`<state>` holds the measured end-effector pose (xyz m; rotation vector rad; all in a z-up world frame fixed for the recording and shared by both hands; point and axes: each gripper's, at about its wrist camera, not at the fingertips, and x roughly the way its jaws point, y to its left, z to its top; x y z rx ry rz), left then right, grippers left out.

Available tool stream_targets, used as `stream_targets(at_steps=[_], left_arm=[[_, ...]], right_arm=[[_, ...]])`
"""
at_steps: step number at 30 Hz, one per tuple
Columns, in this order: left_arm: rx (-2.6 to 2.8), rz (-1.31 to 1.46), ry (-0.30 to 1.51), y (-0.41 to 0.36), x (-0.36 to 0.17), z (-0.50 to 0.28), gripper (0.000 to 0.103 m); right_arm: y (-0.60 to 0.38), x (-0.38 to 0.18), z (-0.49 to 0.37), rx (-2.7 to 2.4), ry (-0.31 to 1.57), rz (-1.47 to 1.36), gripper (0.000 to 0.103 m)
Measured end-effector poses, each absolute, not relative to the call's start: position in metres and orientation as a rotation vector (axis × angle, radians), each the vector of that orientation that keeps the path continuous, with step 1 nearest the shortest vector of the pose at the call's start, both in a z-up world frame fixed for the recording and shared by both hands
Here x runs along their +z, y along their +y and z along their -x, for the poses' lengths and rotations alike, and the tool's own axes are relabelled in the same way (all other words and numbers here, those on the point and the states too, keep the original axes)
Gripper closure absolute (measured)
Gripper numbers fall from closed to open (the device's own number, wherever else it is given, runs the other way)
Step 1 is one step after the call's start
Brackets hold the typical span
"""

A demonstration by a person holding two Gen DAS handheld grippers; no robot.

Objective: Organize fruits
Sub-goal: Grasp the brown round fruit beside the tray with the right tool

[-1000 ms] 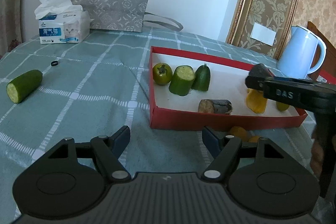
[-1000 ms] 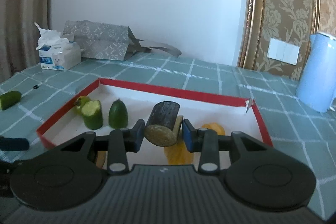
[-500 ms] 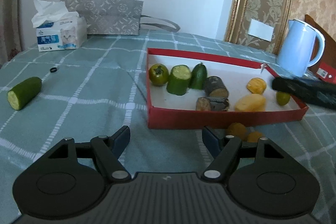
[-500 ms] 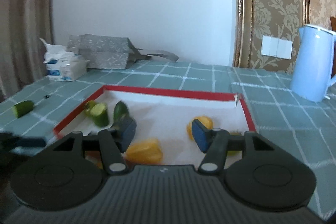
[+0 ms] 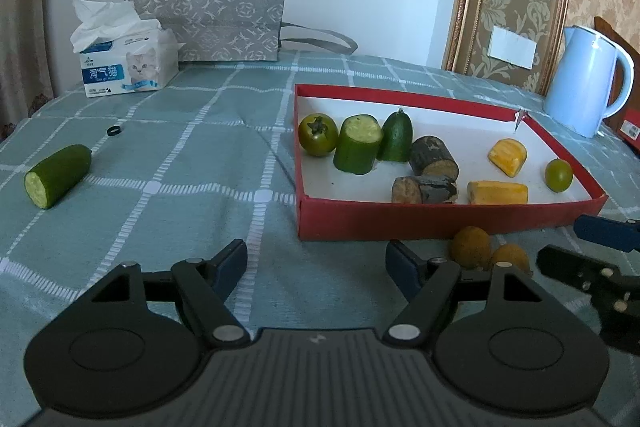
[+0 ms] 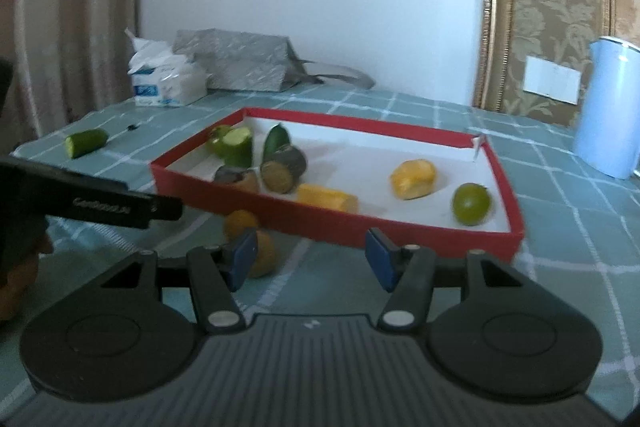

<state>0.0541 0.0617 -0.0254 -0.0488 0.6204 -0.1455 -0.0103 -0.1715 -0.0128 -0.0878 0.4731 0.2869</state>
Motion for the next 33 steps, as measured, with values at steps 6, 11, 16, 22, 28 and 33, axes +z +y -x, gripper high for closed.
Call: stream_targets(at_steps=[6, 11, 16, 22, 28, 33], left_arm=[[-0.148, 0.050, 0.622, 0.061, -0.025, -0.053, 0.025], [-0.148, 0.044, 0.623, 0.059, -0.025, -0.054, 0.025], [-0.150, 0.053, 0.623, 0.060, -0.025, -0.053, 0.024], [-0.150, 0.053, 0.623, 0.060, -0.025, -0.054, 0.024], [-0.149, 0.044, 0.623, 0.060, -0.026, -0.054, 0.024], [-0.145, 0.021, 0.620, 0.056, -0.026, -0.052, 0.024]], right_arm=[[-0.166, -0.014, 0.007, 0.321, 0.498, 0.079, 0.047], [-0.160, -0.017, 0.002, 0.339, 0.527, 0.097, 0.054], [-0.151, -0.018, 0.000, 0.349, 0.540, 0.121, 0.054], [-0.144, -0.020, -0.008, 0.354, 0.570, 0.133, 0.065], [-0.141, -0.023, -0.014, 0.379, 0.608, 0.132, 0.075], [-0.141, -0.023, -0.015, 0.377, 0.600, 0.126, 0.076]])
